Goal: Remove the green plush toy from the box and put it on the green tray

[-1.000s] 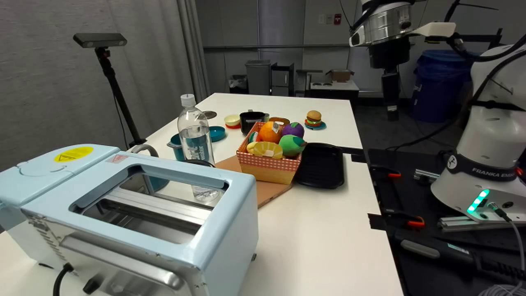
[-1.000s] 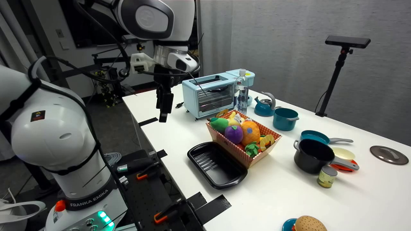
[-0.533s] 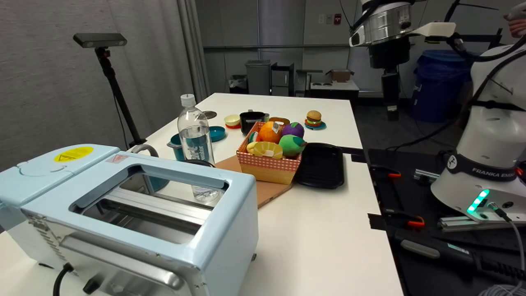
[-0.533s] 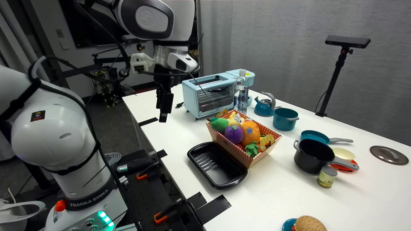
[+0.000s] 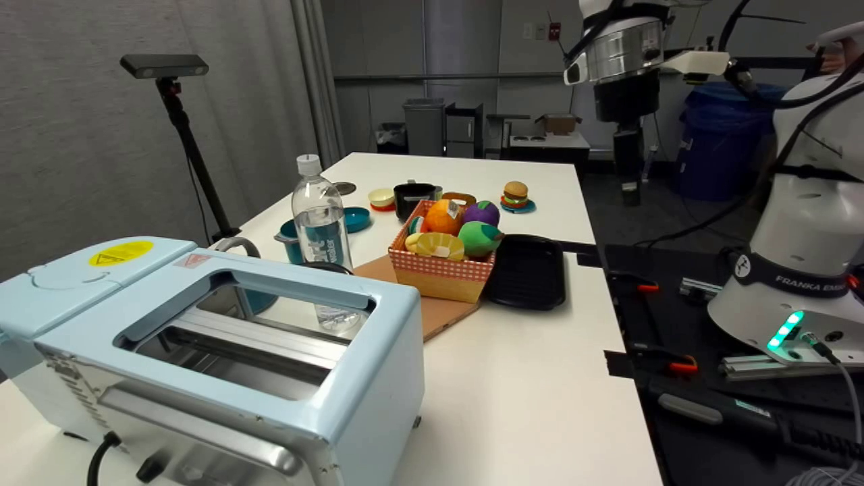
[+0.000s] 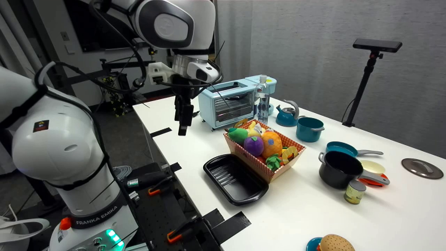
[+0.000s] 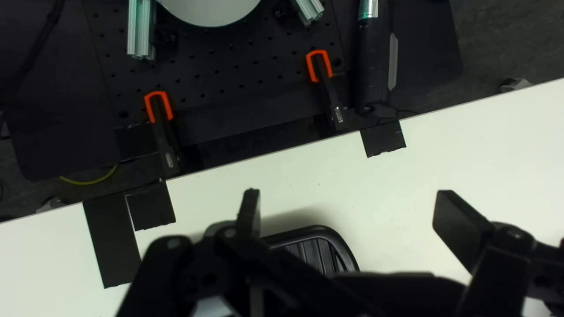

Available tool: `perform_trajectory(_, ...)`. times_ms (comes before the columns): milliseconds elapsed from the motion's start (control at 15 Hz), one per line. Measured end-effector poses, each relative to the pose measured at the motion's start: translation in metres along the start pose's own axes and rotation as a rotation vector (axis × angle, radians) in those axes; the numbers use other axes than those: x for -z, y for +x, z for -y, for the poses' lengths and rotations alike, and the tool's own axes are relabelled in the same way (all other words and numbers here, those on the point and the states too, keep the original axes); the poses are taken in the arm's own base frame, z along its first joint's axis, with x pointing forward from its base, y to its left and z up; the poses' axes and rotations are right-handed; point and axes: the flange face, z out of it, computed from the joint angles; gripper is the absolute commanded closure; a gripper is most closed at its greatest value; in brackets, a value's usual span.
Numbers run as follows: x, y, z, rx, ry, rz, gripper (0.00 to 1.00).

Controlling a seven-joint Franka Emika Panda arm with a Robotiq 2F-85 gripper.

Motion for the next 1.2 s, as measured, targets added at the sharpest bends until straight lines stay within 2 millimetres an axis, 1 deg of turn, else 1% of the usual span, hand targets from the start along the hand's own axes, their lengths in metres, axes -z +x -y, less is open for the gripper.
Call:
perform_trajectory(667,-0.019,0.047,-0.001,0.011,-0.072,-0.072,0.00)
perform_trajectory(867,-0.020,0.064,0.002,0.022,-0.085,-0.099,0.00)
perform_trajectory(1200,-0.014,0.093,0.009,0.040,-0.101,-0.131,0.00)
